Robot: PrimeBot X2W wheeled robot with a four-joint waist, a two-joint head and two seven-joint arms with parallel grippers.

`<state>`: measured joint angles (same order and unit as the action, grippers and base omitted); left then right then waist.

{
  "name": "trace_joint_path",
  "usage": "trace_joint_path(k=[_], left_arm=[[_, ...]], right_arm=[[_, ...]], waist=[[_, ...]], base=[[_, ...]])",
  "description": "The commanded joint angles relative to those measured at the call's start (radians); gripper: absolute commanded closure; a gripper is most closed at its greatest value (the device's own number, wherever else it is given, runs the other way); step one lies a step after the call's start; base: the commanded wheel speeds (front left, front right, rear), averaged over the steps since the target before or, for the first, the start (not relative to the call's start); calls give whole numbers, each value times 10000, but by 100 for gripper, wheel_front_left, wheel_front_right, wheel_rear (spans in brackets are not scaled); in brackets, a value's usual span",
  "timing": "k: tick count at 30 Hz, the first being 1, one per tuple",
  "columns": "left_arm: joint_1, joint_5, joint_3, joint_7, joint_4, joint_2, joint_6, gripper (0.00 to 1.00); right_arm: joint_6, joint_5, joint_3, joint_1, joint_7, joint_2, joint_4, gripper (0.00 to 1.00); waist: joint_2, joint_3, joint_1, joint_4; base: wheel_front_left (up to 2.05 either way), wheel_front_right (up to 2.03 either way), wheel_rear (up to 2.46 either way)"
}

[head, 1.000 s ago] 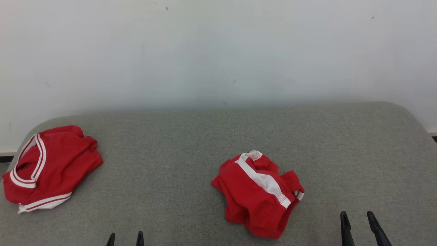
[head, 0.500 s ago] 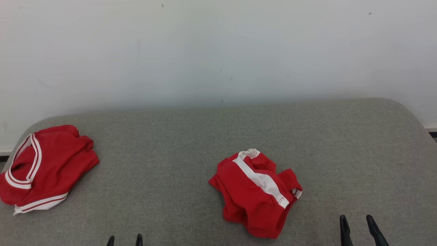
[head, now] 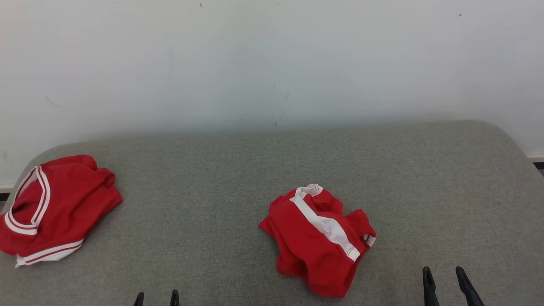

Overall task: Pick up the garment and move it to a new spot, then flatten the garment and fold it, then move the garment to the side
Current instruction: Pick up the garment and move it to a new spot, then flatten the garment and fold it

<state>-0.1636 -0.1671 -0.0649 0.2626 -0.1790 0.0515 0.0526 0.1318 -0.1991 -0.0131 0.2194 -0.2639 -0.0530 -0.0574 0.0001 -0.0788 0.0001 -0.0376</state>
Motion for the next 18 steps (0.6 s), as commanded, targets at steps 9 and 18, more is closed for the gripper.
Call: trace_joint_path(k=[9, 18], left_arm=[[275, 46, -206, 34, 42, -19, 33, 0], [1891, -266, -2109, -211, -1175, -15, 550, 0]], right_arm=[[-21, 52, -68, -71, -10, 20, 41, 0], [-21, 59, 87, -135, -9, 21, 7, 0]], waist=[[-1, 54, -1, -73], [-1, 176, -1, -709]], base=[[0, 0, 0], [0, 0, 0]])
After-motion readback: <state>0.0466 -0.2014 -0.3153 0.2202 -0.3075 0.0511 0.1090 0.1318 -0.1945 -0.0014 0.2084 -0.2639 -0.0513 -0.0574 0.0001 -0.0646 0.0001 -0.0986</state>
